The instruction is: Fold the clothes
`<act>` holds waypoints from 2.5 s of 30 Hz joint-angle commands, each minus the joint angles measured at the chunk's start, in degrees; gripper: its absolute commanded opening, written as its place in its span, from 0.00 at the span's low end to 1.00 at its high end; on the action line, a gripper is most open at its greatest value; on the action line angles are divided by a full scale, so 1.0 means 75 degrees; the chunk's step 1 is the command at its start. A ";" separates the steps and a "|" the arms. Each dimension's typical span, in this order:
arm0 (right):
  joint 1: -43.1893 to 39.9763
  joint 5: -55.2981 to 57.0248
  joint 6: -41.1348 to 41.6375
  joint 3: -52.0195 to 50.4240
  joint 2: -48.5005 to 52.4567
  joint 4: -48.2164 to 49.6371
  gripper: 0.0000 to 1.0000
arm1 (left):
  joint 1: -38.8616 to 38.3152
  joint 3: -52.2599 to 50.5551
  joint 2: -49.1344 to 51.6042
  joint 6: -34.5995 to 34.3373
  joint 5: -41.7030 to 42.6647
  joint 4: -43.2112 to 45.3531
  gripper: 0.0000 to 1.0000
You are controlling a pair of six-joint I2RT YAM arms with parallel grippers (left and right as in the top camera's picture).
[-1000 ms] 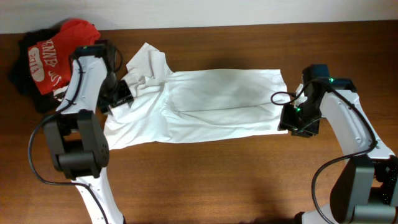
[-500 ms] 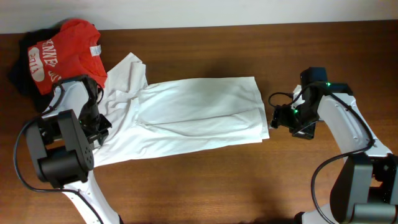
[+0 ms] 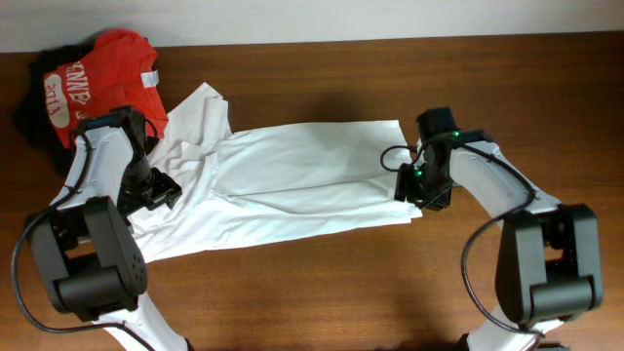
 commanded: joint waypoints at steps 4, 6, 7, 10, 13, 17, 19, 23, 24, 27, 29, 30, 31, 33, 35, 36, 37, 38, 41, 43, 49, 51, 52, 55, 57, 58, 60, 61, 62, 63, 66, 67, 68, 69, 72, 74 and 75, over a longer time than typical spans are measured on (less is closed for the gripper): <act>0.0070 -0.0076 0.0090 -0.0029 0.0382 0.0341 0.38 | -0.0026 -0.0023 -0.0061 -0.0061 0.0015 0.0050 0.87; 0.0070 -0.0073 0.0087 -0.0029 0.0382 0.0388 0.35 | -0.0026 -0.0023 -0.0061 -0.0061 0.0006 0.0052 0.87; 0.0070 -0.0070 0.0087 -0.0044 0.0382 0.0402 0.28 | -0.0026 -0.0023 -0.0061 -0.0061 0.0006 0.0055 0.87; 0.0070 -0.0076 0.0093 -0.0041 0.0388 0.0516 0.04 | -0.0026 -0.0023 -0.0061 -0.0061 0.0006 0.0079 0.87; -0.0041 -0.0201 0.0093 0.0641 0.0382 0.0417 0.04 | -0.0026 -0.0023 -0.0061 0.0017 0.0006 0.0178 0.87; -0.0096 -0.0163 0.0058 0.1443 0.0382 0.0924 0.04 | -0.0026 -0.0023 -0.0061 0.0017 0.0006 0.0268 0.87; -0.0096 -0.0041 0.0061 0.1443 0.0487 0.1384 0.04 | -0.0026 -0.0023 -0.0061 0.0017 0.0006 0.0347 0.87; -0.0096 0.0425 0.0064 0.1443 0.0603 0.1918 0.39 | -0.0029 -0.0020 -0.0082 0.0020 0.0006 0.0679 0.86; -0.0099 0.0618 0.0064 0.1443 0.0603 0.1757 0.58 | -0.0029 -0.0020 -0.0163 0.0020 0.0006 0.0682 0.86; -0.0367 0.0685 0.0064 0.1996 0.0580 0.0146 0.71 | -0.0035 -0.0006 -0.1384 0.0020 0.0015 0.0778 0.86; -0.0358 0.0073 -0.0510 0.2416 0.0580 -0.0863 0.51 | -0.0201 -0.0006 -0.1944 0.0382 0.0656 0.0743 0.85; -0.0291 -0.0160 -0.0778 0.2369 0.0586 -0.1087 0.36 | -0.0326 -0.0012 -0.1953 0.0603 0.1134 0.0673 0.79; -0.0067 -0.0192 -0.0778 0.2028 0.0597 -0.1102 0.24 | -0.0562 -0.0134 -0.1880 0.0627 0.1687 0.0551 0.70; 0.0361 -0.0187 -0.0775 0.1422 0.0603 -0.0755 0.15 | -0.1125 -0.0664 -0.1714 0.0624 0.1932 0.0650 0.39; 0.0694 -0.0163 -0.0740 0.0860 0.0606 -0.0227 0.13 | -0.1428 -0.1466 -0.1641 0.0618 0.1958 0.1189 0.07; 0.0758 -0.0137 -0.0676 0.0583 0.0612 0.0090 0.12 | -0.1428 -0.1804 -0.1641 0.0621 0.1958 0.1483 0.01; 0.0746 0.0096 -0.0396 0.0350 0.0612 0.0280 0.09 | -0.1425 -0.2244 -0.1641 0.0624 0.1961 0.1941 0.01; 0.0714 0.0321 -0.0210 0.0224 0.0612 0.0326 0.08 | -0.1425 -0.2550 -0.1641 0.0624 0.2014 0.2229 0.01; 0.0647 0.0356 -0.0137 -0.0289 0.0612 0.0731 0.04 | -0.1425 -0.3579 -0.1521 0.0621 0.2011 0.3331 0.01; 0.0647 0.0364 -0.0137 -0.0527 0.0612 0.0851 0.04 | -0.1419 -0.3617 -0.1177 0.0621 0.2005 0.3270 0.01; -0.0146 0.0737 0.0723 -0.0758 0.0393 -0.0746 0.04 | -0.0938 -0.3617 -0.1177 -0.0044 0.1125 0.2180 0.01; -0.0405 0.0793 0.0726 -0.0758 -0.0245 -0.1690 0.04 | -0.0947 -0.3617 -0.1670 -0.0178 0.1122 0.1609 0.01; -0.0437 0.0915 0.0731 -0.0758 -0.0592 -0.2022 0.04 | -0.0970 -0.3617 -0.2008 -0.0332 0.1151 0.1291 0.01; -0.0446 0.1209 0.0889 -0.0755 -0.2343 -0.2917 0.04 | -0.1011 -0.3614 -0.3888 -0.0315 0.1151 0.0504 0.01; -0.0420 0.0134 0.0029 -0.0758 -0.3016 -0.1961 0.04 | -0.1008 -0.3614 -0.4759 0.0050 0.1145 0.1067 0.01; -0.0373 -0.0006 -0.0035 -0.0758 -0.3034 -0.1606 0.04 | -0.1008 -0.3614 -0.4858 0.0050 0.1148 0.1384 0.01; -0.0038 0.0035 -0.0119 -0.0796 -0.2573 -0.0545 0.04 | -0.1008 -0.3617 -0.4473 0.0597 0.0851 0.2224 0.01; 0.0157 0.0026 -0.0114 -0.0796 -0.2209 -0.0224 0.04 | -0.1008 -0.3617 -0.4097 0.0597 0.0743 0.2483 0.00; 0.0291 0.0029 -0.0111 -0.0796 -0.1935 -0.0026 0.04 | -0.1008 -0.3617 -0.3730 0.0597 0.0746 0.2658 0.00; 0.0458 0.0035 -0.0055 -0.0796 -0.1559 0.0204 0.04 | -0.1008 -0.3617 -0.3279 0.0600 0.0711 0.2888 0.00; 0.0504 0.0149 -0.0055 -0.0796 -0.0460 0.0697 0.04 | -0.0720 -0.3617 -0.2060 0.0597 0.0536 0.3436 0.01; 0.0504 0.0149 -0.0058 -0.0793 -0.0219 0.0796 0.04 | -0.0606 -0.3617 -0.1894 0.0597 0.0466 0.3547 0.00; 0.0504 0.0152 -0.0058 -0.0796 0.0017 0.0889 0.04 | -0.0516 -0.3617 -0.1772 0.0597 0.0239 0.3620 0.00; 0.0504 0.0149 -0.0058 -0.0793 0.0192 0.0976 0.04 | -0.0423 -0.3617 -0.1673 0.0597 -0.0108 0.3681 0.00; 0.0504 0.0175 -0.0058 -0.0796 0.0501 0.1174 0.04 | -0.0289 -0.3625 -0.1408 0.0597 -0.0256 0.3818 0.01; 0.0493 0.1105 0.0743 -0.0796 0.0516 0.0507 0.04 | -0.0286 -0.3631 -0.1081 0.0595 -0.0254 0.3430 0.01; 0.0440 0.1192 0.0871 -0.0796 0.0516 0.0181 0.04 | -0.0286 -0.3631 -0.0921 0.0586 -0.0099 0.3226 0.00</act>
